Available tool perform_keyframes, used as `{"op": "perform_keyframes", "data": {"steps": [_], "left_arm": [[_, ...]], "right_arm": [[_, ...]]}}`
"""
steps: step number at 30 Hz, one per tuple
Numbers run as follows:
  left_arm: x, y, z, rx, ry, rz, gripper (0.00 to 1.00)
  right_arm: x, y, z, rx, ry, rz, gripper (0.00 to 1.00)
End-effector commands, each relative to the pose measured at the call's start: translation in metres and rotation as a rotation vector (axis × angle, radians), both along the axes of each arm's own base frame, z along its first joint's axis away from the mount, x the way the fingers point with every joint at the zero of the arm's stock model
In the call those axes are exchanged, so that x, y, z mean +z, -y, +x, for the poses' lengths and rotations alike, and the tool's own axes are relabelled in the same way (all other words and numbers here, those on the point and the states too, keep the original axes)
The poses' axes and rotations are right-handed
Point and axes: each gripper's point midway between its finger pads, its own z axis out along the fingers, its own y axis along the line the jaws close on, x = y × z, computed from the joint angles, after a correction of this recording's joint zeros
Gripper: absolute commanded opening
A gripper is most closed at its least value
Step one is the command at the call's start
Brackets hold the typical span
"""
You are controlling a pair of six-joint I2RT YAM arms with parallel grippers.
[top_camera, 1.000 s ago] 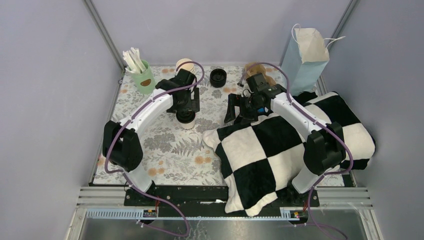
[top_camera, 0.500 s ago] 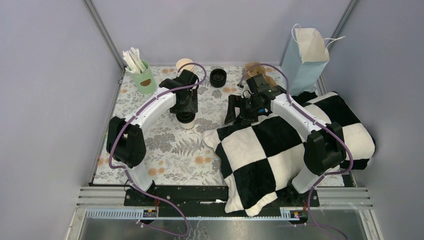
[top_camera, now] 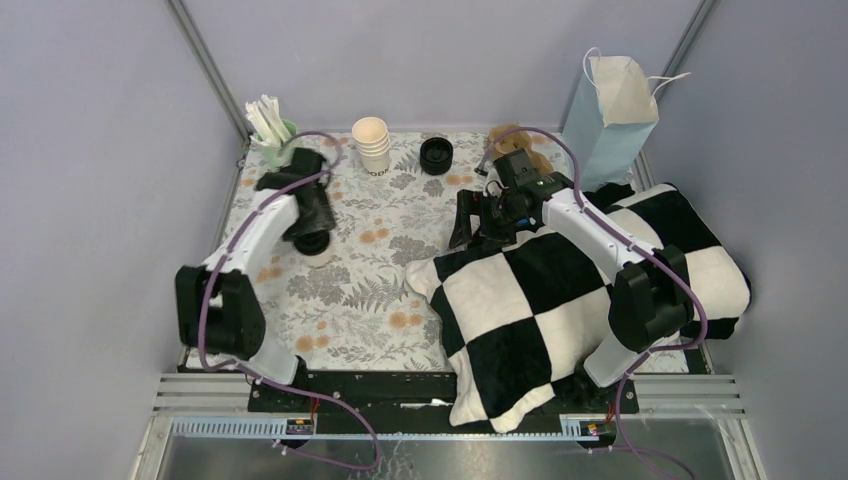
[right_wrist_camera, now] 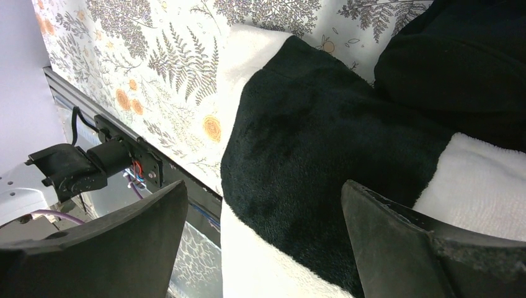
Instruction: Pack the takeout coffee
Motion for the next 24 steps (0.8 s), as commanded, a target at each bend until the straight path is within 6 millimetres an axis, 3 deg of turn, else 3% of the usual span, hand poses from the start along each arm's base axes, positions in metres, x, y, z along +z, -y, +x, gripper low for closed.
{"op": "perform_keyframes", "data": {"steps": [1,3,5,10,14,18,24], "left_arm": [[0.001,-0.102,-0.036,0.241,-0.002,0.08,0.63],[-0.008,-0.138,-0.056,0.348,-0.002,0.061,0.63],[-0.012,-0.159,-0.068,0.417,0.002,0.058,0.63],[-0.021,-0.158,-0.073,0.463,-0.003,0.027,0.63],[-0.016,-0.162,-0.074,0.478,0.009,0.034,0.74],[-0.001,-0.164,-0.072,0.5,0.043,0.04,0.97],[0.044,-0.162,-0.061,0.532,0.162,0.008,0.99]], "right_arm": [[0.02,-0.002,-0.003,0.02,0.042,0.043,1.0],[0.021,-0.003,-0.004,0.023,0.039,0.049,1.0],[0.024,-0.004,-0.005,0.027,0.037,0.053,1.0],[0.032,-0.004,-0.006,0.027,0.042,0.064,1.0],[0.041,-0.003,-0.006,0.033,0.063,0.06,1.0],[0.049,-0.002,-0.004,0.029,0.084,0.057,1.0],[0.068,0.001,0.002,0.018,0.128,0.046,1.0]]}}
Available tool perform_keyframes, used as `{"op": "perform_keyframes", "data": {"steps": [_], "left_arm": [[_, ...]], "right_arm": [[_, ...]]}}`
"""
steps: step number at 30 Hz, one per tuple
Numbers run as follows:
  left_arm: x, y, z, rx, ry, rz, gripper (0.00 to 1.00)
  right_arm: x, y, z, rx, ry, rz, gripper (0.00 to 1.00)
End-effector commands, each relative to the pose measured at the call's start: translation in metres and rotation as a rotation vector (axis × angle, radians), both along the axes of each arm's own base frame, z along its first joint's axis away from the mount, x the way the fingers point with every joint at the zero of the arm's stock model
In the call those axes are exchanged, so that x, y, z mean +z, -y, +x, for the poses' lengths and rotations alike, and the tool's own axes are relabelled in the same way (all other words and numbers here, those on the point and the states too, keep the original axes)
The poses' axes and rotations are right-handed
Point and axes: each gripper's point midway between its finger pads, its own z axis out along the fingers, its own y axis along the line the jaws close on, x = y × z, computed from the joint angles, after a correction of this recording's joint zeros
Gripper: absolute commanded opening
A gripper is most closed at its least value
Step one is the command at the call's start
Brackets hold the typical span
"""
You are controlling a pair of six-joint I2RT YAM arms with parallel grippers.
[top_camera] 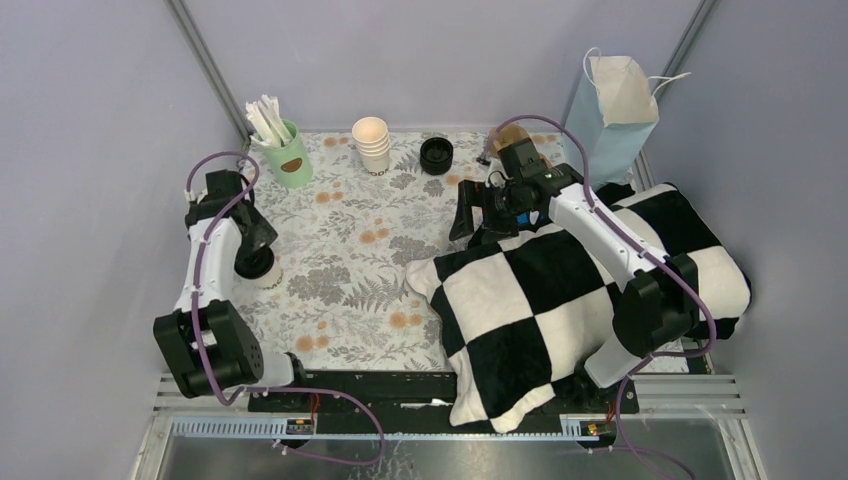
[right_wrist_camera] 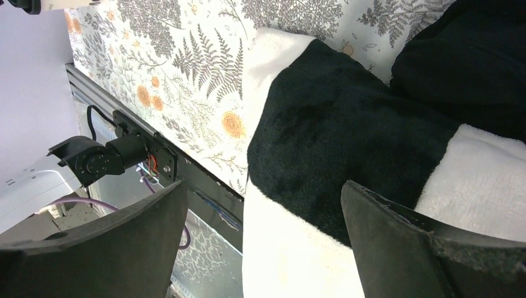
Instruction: Pack the takeout coffee
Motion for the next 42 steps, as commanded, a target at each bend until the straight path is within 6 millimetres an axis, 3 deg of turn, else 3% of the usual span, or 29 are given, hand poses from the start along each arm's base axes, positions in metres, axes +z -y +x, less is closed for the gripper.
{"op": "perform_keyframes", "data": {"steps": [1,9,13,17,20,23,27,32,36,38,40,42], "left_arm": [[0.05,0.0,0.008,0.034,0.131,0.014,0.99],[0.076,0.018,0.021,-0.014,0.199,-0.004,0.99],[0.096,0.046,0.034,-0.113,0.251,-0.004,0.99],[0.114,0.106,0.051,-0.311,0.326,-0.084,0.99],[0.119,0.173,0.056,-0.506,0.369,-0.206,0.99],[0.12,0.238,0.049,-0.681,0.377,-0.315,0.99],[0.114,0.291,0.033,-0.858,0.351,-0.378,0.99],[0.116,0.314,0.023,-0.977,0.332,-0.387,0.99],[0.117,0.304,0.026,-1.007,0.323,-0.303,0.99],[0.117,0.3,0.026,-1.013,0.325,-0.278,0.99],[0.117,0.299,0.027,-1.017,0.328,-0.273,0.99],[0.116,0.3,0.029,-1.02,0.331,-0.267,0.99]], "right_arm": [[0.04,0.004,0.005,0.003,0.103,0.007,1.0],[0.05,0.012,0.015,-0.014,0.14,-0.053,1.0],[0.051,0.015,0.03,-0.057,0.167,-0.092,1.0],[0.051,0.028,0.063,-0.133,0.248,-0.205,0.95],[0.049,0.046,0.095,-0.185,0.31,-0.317,0.88],[0.047,0.066,0.13,-0.251,0.319,-0.345,0.81],[0.045,0.085,0.167,-0.318,0.31,-0.346,0.79],[0.074,0.139,0.206,-0.508,0.425,-0.43,0.87],[0.124,0.213,0.232,-0.756,0.538,-0.431,0.9],[0.151,0.241,0.238,-0.829,0.623,-0.412,0.94],[0.172,0.263,0.243,-0.863,0.706,-0.418,0.99],[0.185,0.273,0.251,-0.84,0.776,-0.451,1.0]]}}
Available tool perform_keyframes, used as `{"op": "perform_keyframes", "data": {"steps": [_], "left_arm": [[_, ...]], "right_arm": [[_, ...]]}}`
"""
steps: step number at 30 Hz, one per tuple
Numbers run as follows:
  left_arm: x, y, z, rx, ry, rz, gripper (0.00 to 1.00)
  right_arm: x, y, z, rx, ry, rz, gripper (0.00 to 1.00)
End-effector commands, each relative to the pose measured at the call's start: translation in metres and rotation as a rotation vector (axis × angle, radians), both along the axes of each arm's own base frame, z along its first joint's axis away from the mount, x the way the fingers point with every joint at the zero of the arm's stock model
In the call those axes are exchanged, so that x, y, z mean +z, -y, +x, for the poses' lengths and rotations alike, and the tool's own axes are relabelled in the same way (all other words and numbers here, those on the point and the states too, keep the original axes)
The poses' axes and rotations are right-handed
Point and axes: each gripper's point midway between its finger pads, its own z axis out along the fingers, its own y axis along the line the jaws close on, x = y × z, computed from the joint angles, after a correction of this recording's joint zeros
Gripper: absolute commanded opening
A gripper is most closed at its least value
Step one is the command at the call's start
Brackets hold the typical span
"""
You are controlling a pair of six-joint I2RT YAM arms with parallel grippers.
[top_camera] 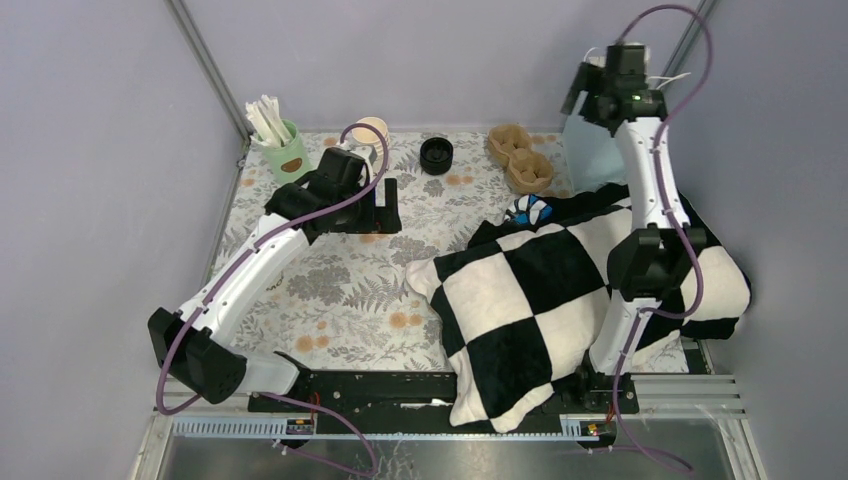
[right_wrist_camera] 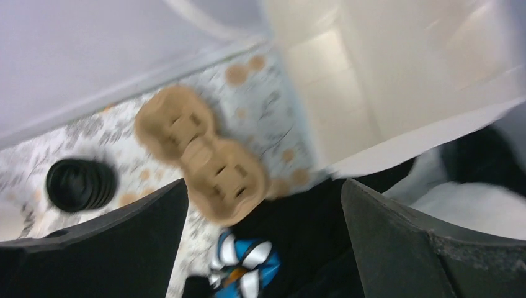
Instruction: Pack the takeout coffee
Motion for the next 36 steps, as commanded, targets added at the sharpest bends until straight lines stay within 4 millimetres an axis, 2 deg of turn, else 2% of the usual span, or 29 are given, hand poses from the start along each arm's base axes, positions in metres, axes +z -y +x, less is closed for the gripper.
{"op": "perform_keyframes", "data": {"steps": [1,2,3,4,8,12,14,17,19,23,25,28,32,34,36], "left_arm": [[0.021,0.0,0.012,-0.02,0.094,0.01,0.99],[0.02,0.0,0.014,-0.024,0.095,0.014,0.99],[0.019,0.001,0.015,-0.027,0.094,0.018,0.99],[0.019,0.002,0.016,-0.03,0.093,0.022,0.99],[0.017,0.002,0.017,-0.033,0.085,0.029,0.99],[0.014,-0.004,0.015,-0.014,0.074,0.054,0.99],[0.013,-0.006,0.014,-0.008,0.068,0.06,0.99],[0.012,-0.009,0.011,-0.002,0.058,0.065,0.99],[0.013,-0.01,0.01,0.004,0.056,0.068,0.99],[0.017,-0.014,0.009,0.019,0.058,0.081,0.99],[0.02,-0.014,0.009,0.026,0.062,0.077,0.99],[0.024,-0.012,0.009,0.033,0.057,0.059,0.99],[0.023,-0.009,0.009,0.049,0.041,0.035,0.99],[0.024,-0.011,0.011,0.081,0.046,0.036,0.99],[0.031,-0.017,0.014,0.125,0.068,0.037,0.99]], "right_arm": [[0.084,0.038,0.016,-0.035,0.257,-0.137,1.0],[0.081,0.04,0.022,-0.013,0.25,-0.173,1.0],[0.078,0.055,0.027,-0.021,0.237,-0.208,1.0],[0.074,0.062,0.031,-0.027,0.23,-0.223,1.0],[0.05,0.071,0.047,-0.022,0.184,-0.262,0.98],[0.021,0.081,0.061,-0.027,0.126,-0.317,0.86],[0.016,0.082,0.069,-0.016,0.124,-0.331,0.77],[0.012,0.082,0.084,-0.005,0.148,-0.342,0.72],[0.014,0.088,0.092,-0.035,0.16,-0.355,0.55],[0.039,0.088,0.1,-0.042,0.253,-0.348,0.19],[0.062,0.09,0.097,-0.055,0.297,-0.359,0.1],[0.121,0.094,0.079,-0.104,0.415,-0.376,0.05],[0.201,0.081,0.047,-0.076,0.593,-0.339,0.0],[0.232,0.063,0.028,-0.034,0.677,-0.253,0.0],[0.255,0.034,0.013,0.06,0.746,-0.13,0.0]]}}
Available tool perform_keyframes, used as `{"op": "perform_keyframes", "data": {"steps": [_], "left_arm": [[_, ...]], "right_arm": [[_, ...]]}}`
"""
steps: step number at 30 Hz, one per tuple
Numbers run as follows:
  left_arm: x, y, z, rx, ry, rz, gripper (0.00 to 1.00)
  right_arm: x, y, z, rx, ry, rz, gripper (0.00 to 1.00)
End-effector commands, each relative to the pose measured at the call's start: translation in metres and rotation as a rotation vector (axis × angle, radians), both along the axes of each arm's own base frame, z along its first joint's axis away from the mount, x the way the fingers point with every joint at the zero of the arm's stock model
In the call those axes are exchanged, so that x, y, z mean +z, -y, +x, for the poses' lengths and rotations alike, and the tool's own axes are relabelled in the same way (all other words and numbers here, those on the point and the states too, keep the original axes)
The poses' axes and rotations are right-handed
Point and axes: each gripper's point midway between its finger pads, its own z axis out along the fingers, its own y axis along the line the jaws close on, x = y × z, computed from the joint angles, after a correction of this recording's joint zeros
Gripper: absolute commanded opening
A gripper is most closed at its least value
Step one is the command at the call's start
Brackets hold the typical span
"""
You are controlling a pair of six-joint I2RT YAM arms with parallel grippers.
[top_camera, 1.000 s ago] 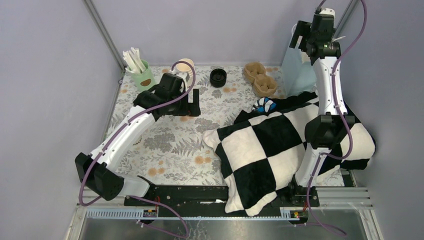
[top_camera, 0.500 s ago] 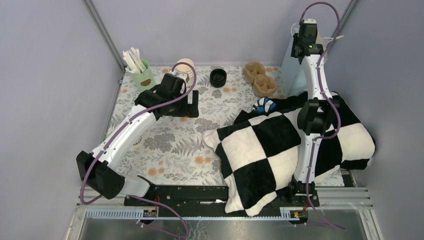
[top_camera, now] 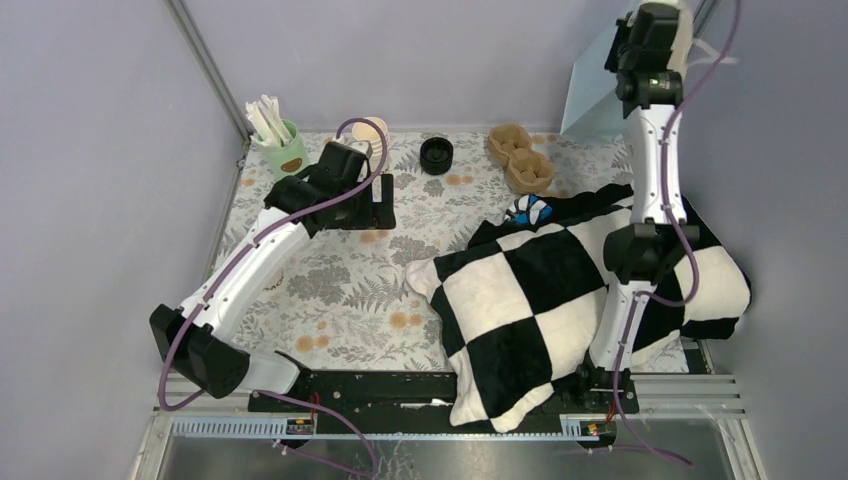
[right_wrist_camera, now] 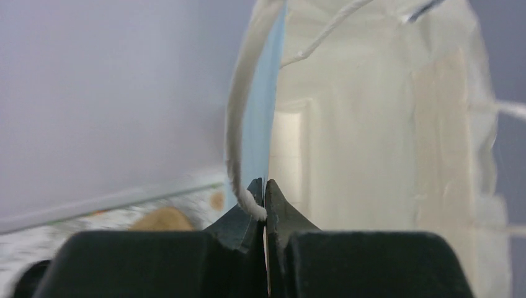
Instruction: Pack the takeout coffee
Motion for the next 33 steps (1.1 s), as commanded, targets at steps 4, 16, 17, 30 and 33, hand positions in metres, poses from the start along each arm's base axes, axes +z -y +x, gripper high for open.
{"op": "perform_keyframes", "data": {"steps": [4,16,17,30,33], "left_arm": [[0.049,-0.016,0.015,0.189,0.143,-0.052,0.99],[0.147,-0.077,-0.023,0.492,0.424,-0.248,0.99],[0.151,-0.08,-0.028,0.502,0.437,-0.264,0.99],[0.167,-0.114,-0.074,0.552,0.475,-0.287,0.99],[0.175,-0.122,-0.082,0.567,0.502,-0.296,0.99]], "right_arm": [[0.177,-0.115,-0.09,0.377,0.4,0.209,0.0],[0.113,-0.367,-0.164,0.935,0.184,0.281,0.0],[0.103,-0.386,-0.171,0.969,0.162,0.272,0.0],[-0.022,-0.544,-0.27,1.187,-0.043,-0.093,0.0],[-0.044,-0.553,-0.287,1.189,-0.079,-0.16,0.0]]}}
